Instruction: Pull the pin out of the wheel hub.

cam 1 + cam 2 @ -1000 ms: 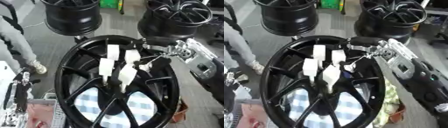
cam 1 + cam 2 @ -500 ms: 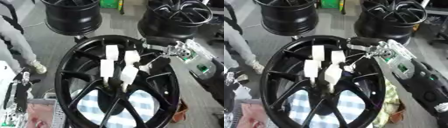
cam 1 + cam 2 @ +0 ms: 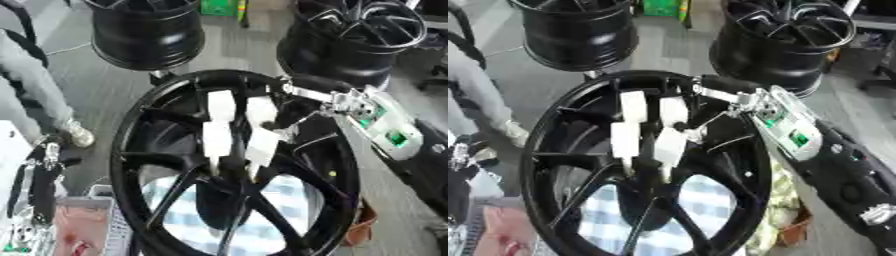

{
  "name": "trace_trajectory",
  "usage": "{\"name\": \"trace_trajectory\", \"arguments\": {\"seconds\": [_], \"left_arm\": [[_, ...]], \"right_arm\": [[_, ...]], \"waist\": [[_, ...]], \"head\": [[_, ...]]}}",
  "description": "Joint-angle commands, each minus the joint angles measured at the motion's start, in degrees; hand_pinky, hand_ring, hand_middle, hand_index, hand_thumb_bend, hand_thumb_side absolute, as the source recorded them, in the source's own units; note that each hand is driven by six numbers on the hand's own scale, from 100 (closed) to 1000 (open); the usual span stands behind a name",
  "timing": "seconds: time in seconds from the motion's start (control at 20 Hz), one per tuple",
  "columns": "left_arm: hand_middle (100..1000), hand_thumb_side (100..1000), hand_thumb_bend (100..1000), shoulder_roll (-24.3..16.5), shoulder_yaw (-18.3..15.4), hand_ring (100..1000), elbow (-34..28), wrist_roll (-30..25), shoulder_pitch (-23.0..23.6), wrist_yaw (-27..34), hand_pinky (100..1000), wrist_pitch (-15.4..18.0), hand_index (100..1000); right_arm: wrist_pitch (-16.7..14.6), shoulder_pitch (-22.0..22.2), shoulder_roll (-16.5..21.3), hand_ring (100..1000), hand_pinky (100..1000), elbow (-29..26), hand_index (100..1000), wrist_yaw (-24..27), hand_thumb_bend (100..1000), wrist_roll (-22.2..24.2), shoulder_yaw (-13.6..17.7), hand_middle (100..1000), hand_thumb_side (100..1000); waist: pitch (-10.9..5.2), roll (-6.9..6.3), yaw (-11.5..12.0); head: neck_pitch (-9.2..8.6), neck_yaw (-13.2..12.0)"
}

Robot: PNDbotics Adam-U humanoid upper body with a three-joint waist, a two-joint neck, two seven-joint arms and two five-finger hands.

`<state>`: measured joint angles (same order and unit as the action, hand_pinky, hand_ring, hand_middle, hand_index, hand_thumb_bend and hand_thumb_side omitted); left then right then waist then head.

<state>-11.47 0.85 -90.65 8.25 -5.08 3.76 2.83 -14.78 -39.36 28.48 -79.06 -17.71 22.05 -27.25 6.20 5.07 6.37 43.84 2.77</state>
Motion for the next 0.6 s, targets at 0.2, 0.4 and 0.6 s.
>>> {"name": "trace_trajectory", "arguments": {"seconds": [0.2, 0.4, 0.6], "left_arm": [[824, 788, 100, -0.21, 0.12, 881, -0.5, -0.29, -0.8, -0.2, 688, 0.07, 754], [823, 789, 100, -0.23, 0.17, 880, -0.38, -0.41, -0.75, -0.14, 688, 0.05, 754], [823, 790, 100, -0.22, 0.19, 880, -0.16, -0.48, -0.62, 0.0, 689, 0.06, 754]], "right_arm": [[0.11, -1.66, 0.03, 526, 556, 0.81, 526, 1.92, 100, -2.98, 1.31, 370, 235], [0.14, -2.36, -0.23, 518, 546, 1.13, 524, 3.91, 100, -5.2, 2.67, 365, 232], [0.06, -3.26, 0.11, 512, 538, 0.68, 522, 6.96, 100, -7.33, 3.82, 362, 223]], "waist": [[-0.48, -0.13, 0.14], [-0.59, -0.03, 0.24], [-0.8, 0.0, 0.25]], "head": [[0.28, 0.1], [0.28, 0.03], [0.28, 0.04]]}}
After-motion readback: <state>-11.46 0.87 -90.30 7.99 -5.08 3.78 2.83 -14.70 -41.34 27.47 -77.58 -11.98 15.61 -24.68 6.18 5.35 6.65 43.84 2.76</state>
